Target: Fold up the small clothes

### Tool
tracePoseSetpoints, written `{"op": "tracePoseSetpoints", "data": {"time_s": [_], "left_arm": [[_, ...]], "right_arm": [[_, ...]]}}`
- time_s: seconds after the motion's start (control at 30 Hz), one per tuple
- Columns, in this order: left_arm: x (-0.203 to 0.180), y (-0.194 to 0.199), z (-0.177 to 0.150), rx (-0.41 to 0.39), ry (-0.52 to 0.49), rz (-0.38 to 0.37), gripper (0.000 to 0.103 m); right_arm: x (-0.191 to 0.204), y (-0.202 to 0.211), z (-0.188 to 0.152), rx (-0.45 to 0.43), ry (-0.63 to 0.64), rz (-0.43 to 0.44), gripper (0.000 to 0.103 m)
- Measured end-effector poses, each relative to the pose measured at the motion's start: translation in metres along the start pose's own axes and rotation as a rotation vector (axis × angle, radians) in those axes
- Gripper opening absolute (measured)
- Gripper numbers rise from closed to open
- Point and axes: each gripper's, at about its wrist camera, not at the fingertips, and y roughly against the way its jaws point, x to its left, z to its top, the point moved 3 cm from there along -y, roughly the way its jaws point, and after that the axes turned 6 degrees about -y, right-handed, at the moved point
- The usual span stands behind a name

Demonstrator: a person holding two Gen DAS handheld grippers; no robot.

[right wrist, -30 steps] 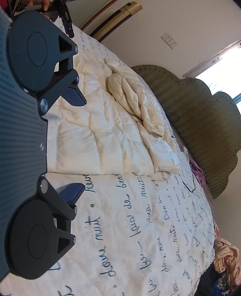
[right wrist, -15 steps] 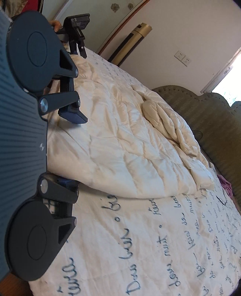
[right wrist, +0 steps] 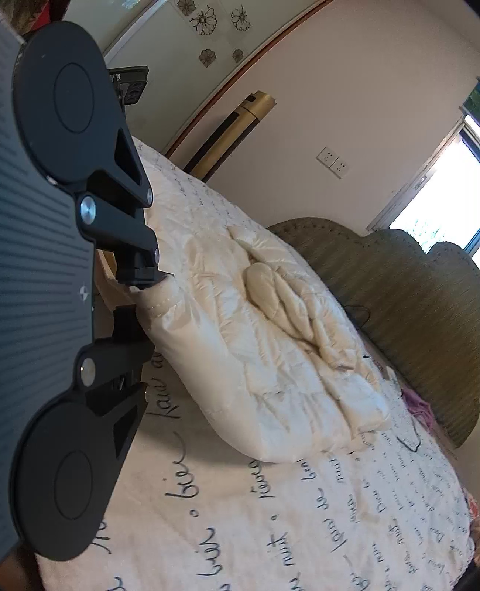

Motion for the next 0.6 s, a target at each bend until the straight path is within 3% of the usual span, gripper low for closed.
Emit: {"op": "tracePoseSetpoints", "data": {"time_s": [0.27, 0.47, 0.6], "left_arm": [[-0.016, 0.054, 0.030, -0.229, -0.007, -0.101, 0.009], [-0.021, 0.064, 0.041, -0.276, -0.041, -0.085, 0.009], [-0.022, 0.055, 0.063, -0.291, -0.035, -0.078, 0.009]], "right_arm": [[0.034, 0.024, 0.021, -0.075, 0.086, 0.017, 0.012], [0.044, 0.042, 0.035, -0.135, 0.112, 0.020, 0.011], [0.039, 0.025, 0.058, -0.154, 0.104, 0.024, 0.010]]}}
